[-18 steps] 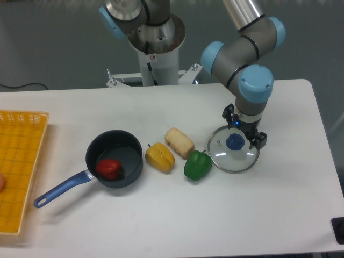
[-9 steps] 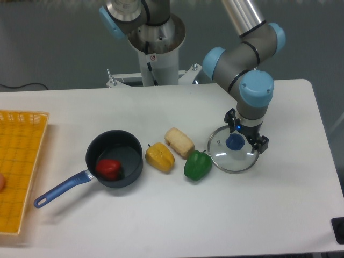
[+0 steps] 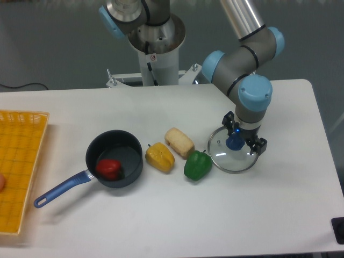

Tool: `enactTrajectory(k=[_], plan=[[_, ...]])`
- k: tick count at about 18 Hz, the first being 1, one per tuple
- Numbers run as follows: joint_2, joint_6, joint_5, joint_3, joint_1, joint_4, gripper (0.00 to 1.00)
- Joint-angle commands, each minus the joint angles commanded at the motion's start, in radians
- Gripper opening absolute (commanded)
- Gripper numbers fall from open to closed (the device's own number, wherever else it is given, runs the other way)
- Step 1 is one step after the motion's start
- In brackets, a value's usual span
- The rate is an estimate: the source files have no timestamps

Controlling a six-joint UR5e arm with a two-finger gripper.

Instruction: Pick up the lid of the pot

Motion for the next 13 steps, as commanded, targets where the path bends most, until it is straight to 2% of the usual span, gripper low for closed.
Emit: enactTrajectory(k=[13], plan=[[-0.012,-0.025,0.008,-0.002,-0.009,-0.005,0.99]])
